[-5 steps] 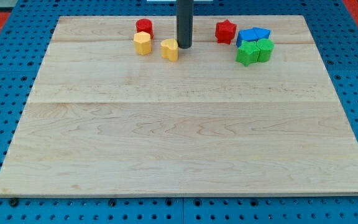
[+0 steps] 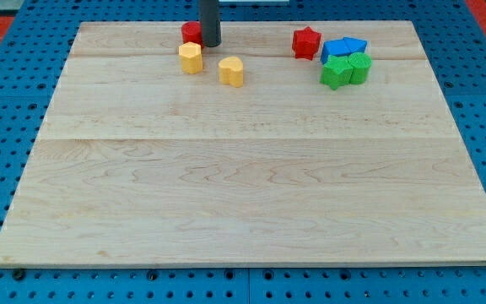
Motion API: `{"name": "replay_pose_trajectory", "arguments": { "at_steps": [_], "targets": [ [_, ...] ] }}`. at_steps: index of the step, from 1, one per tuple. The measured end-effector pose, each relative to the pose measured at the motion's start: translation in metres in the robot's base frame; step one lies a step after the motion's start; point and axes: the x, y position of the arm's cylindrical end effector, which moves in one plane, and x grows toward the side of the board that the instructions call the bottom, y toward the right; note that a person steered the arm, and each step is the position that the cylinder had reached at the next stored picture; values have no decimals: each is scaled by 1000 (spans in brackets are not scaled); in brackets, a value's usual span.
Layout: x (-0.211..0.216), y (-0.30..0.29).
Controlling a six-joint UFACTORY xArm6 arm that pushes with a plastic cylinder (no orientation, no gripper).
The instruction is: Push the yellow heart below the green star
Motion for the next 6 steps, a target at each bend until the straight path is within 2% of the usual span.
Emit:
{"name": "replay_pose_trajectory", "arguments": {
  "at_steps": [1,2,3,4,5,6],
  "targets": [
    [77,27],
    [148,86],
    [141,81],
    [116,103],
    [166,173],
    [222,204]
  ]
}}
